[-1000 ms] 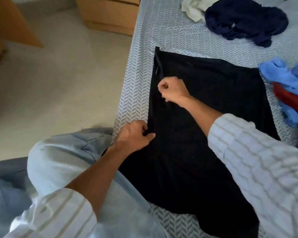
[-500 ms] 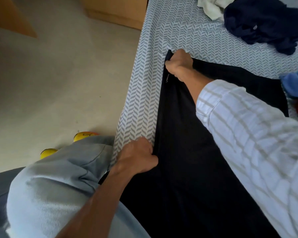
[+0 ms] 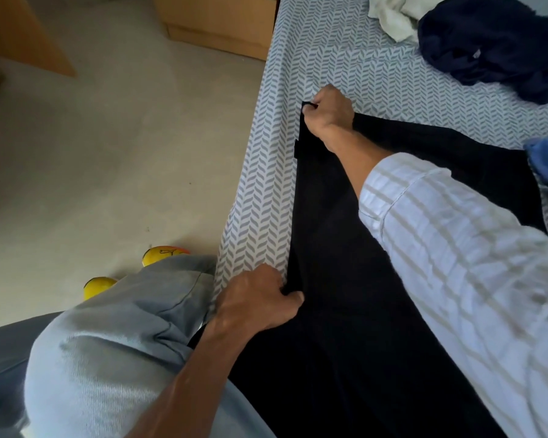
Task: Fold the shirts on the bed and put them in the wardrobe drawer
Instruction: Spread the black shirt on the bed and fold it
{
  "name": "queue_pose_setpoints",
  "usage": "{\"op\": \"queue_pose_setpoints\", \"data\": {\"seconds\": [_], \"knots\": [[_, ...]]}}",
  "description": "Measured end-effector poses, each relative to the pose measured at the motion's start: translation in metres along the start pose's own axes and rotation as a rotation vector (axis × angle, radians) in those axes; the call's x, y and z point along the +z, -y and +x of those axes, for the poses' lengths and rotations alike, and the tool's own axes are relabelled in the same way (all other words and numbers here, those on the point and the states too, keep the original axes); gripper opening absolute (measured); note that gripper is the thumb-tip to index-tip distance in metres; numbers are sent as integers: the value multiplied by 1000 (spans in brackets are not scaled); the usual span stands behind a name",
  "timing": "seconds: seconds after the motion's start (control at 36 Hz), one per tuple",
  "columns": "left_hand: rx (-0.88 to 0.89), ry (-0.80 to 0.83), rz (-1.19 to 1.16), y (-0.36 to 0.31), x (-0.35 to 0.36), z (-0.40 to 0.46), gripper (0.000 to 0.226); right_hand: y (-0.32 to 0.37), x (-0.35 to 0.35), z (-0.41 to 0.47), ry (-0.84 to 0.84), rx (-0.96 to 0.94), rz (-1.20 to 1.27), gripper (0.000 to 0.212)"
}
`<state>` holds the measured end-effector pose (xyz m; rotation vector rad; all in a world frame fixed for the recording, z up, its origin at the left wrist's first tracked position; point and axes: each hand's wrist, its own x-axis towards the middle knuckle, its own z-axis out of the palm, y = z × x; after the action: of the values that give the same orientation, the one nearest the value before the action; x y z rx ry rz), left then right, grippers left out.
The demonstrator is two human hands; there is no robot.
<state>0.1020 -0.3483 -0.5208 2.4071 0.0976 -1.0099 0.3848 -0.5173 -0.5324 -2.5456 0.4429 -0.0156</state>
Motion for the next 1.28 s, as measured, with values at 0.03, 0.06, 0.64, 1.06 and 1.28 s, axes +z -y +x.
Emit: {"op": "queue_pose_setpoints", "data": {"seconds": [0.03,0.06,0.64,1.06,1.28], "knots": [[-1,-19,-10,-1,0,0,44,-1,0,1,-4,2,-15,30],[4,-37,-19,-2,0,1,46,0,0,3,11,2,-42,31],[5,10,24,4,2,4,24,6,4,-22,74,-32,-69,60],[264,-5,-36,-28,1,-15,37,-8,-27,-24,115,218,325,5],[340,61,-179,-55,25,-28,26,-68,-91,-30,106,281,594,10]]}}
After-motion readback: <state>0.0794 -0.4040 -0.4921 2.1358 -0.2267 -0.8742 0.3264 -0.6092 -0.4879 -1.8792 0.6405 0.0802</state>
